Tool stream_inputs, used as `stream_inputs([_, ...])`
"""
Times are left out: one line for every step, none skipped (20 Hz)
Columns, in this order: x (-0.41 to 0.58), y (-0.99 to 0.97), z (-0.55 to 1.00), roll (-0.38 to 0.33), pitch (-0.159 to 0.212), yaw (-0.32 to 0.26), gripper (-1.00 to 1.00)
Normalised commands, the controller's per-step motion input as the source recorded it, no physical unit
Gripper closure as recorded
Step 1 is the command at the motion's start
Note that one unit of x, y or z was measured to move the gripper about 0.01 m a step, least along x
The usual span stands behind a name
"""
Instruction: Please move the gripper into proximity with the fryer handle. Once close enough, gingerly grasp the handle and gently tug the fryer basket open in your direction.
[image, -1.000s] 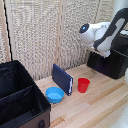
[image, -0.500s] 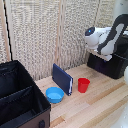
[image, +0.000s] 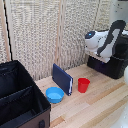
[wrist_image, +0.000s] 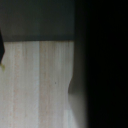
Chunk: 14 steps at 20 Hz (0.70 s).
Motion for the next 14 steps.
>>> stream_inputs([0.0,0.0,0.0,0.0,0.0,0.0,1.0])
stream_inputs([0.0,0.0,0.0,0.0,0.0,0.0,1.0])
stream_inputs([0.0,0.0,0.0,0.0,0.0,0.0,1.0])
stream_inputs([0.0,0.0,0.0,0.0,0.008,-0.049,1.0])
stream_inputs([0.0,0.07,0.0,0.0,0.017,-0.129,1.0])
stream_inputs([0.0,0.13,0.0,0.0,0.074,-0.141,1.0])
stream_inputs([-0.026,0.15,0.07,0.0,0.104,-0.134,1.0])
stream_inputs([-0.04,0.22,0.1,0.0,0.134,-0.139,1.0])
stream_inputs([-0.066,0.23,0.17,0.0,0.144,-0.135,1.0])
stream_inputs([-0.149,0.26,0.23,0.0,0.109,-0.154,1.0])
stream_inputs([-0.191,0.23,0.21,0.056,0.061,-0.185,1.0])
stream_inputs([-0.1,0.17,0.28,0.136,0.042,-0.204,1.0])
stream_inputs([-0.086,0.18,0.33,0.213,0.027,-0.176,1.0])
stream_inputs([-0.034,0.23,0.28,0.251,0.048,-0.158,1.0])
